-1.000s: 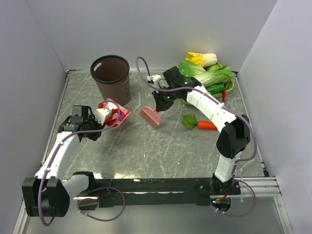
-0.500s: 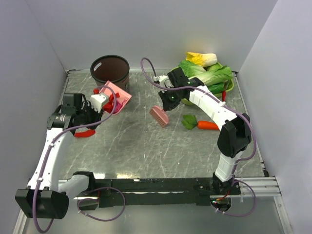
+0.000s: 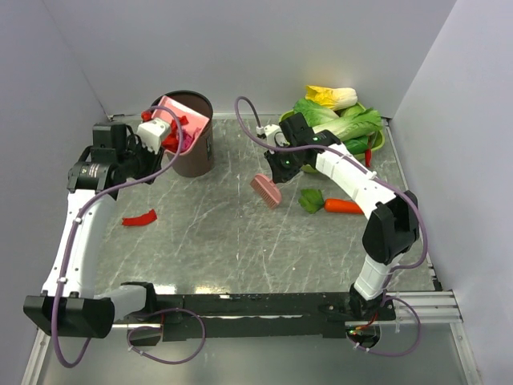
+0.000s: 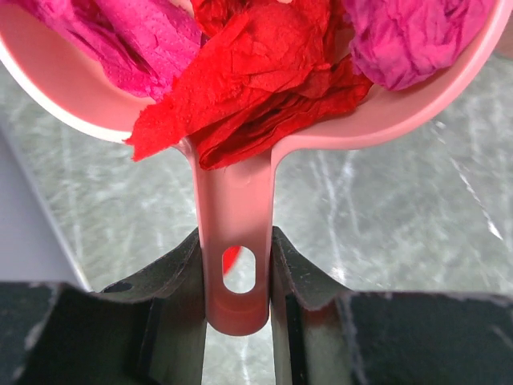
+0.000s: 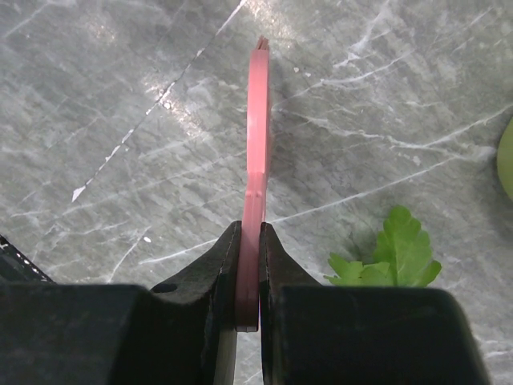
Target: Sweep away the paper scraps from the table
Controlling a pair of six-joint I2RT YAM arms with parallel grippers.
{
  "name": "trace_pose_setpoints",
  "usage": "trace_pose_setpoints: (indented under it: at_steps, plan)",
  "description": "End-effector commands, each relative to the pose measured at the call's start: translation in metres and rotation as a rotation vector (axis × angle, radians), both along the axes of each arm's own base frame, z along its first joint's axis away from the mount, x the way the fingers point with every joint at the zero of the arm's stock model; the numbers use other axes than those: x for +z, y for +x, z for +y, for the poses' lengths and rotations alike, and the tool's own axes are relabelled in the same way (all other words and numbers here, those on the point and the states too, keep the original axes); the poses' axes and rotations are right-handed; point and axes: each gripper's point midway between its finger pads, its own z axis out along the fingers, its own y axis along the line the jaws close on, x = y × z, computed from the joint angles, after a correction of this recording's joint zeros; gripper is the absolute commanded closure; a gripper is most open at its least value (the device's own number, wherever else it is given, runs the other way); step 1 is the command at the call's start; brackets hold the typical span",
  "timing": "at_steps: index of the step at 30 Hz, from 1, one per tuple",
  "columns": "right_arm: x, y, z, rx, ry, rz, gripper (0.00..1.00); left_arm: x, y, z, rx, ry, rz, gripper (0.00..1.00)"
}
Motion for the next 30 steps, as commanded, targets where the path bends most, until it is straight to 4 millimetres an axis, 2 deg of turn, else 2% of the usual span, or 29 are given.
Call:
trace_pose_setpoints:
  at_steps: [1, 5, 7, 8, 10, 14, 20, 22, 23, 24, 26, 30]
  plan:
    - [0.029, 0.004, -0.003, -0.013, 0.041, -0.086, 1.0, 0.04, 0.026, 0.018, 0.095, 0.044, -0.138, 0.99]
    - [0.03, 0.004, -0.002, -0.013, 0.047, -0.085, 1.0, 0.051, 0.042, 0.037, 0.179, 0.109, -0.169, 0.99]
    - [0.028, 0.003, -0.001, -0.013, 0.047, -0.079, 1.0, 0.063, 0.048, 0.044, 0.202, 0.136, -0.195, 0.99]
    - [0.028, 0.003, 0.0, -0.01, 0.049, -0.08, 1.0, 0.06, 0.054, 0.046, 0.208, 0.149, -0.186, 0.99]
    - [0.029, 0.006, 0.0, -0.014, 0.049, -0.085, 1.0, 0.071, 0.06, 0.057, 0.236, 0.193, -0.215, 0.99]
    - [0.031, 0.006, 0.001, -0.012, 0.052, -0.086, 1.0, 0.076, 0.074, 0.076, 0.258, 0.289, -0.238, 0.99]
    - [0.029, 0.005, 0.0, -0.014, 0.053, -0.084, 1.0, 0.074, 0.094, 0.117, 0.292, 0.47, -0.22, 0.99]
    - [0.029, 0.003, -0.001, -0.013, 0.054, -0.083, 1.0, 0.086, 0.1, 0.129, 0.308, 0.504, -0.244, 0.99]
    - [0.028, 0.003, -0.001, -0.011, 0.051, -0.086, 1.0, 0.083, 0.106, 0.133, 0.307, 0.518, -0.233, 0.99]
    - [0.029, 0.003, -0.002, -0.013, 0.05, -0.09, 1.0, 0.093, 0.109, 0.135, 0.312, 0.53, -0.252, 0.99]
    - [0.029, 0.002, -0.003, -0.013, 0.048, -0.092, 1.0, 0.092, 0.116, 0.139, 0.304, 0.567, -0.245, 0.99]
    - [0.031, 0.002, -0.003, -0.014, 0.052, -0.096, 1.0, 0.106, 0.125, 0.144, 0.284, 0.638, -0.28, 0.99]
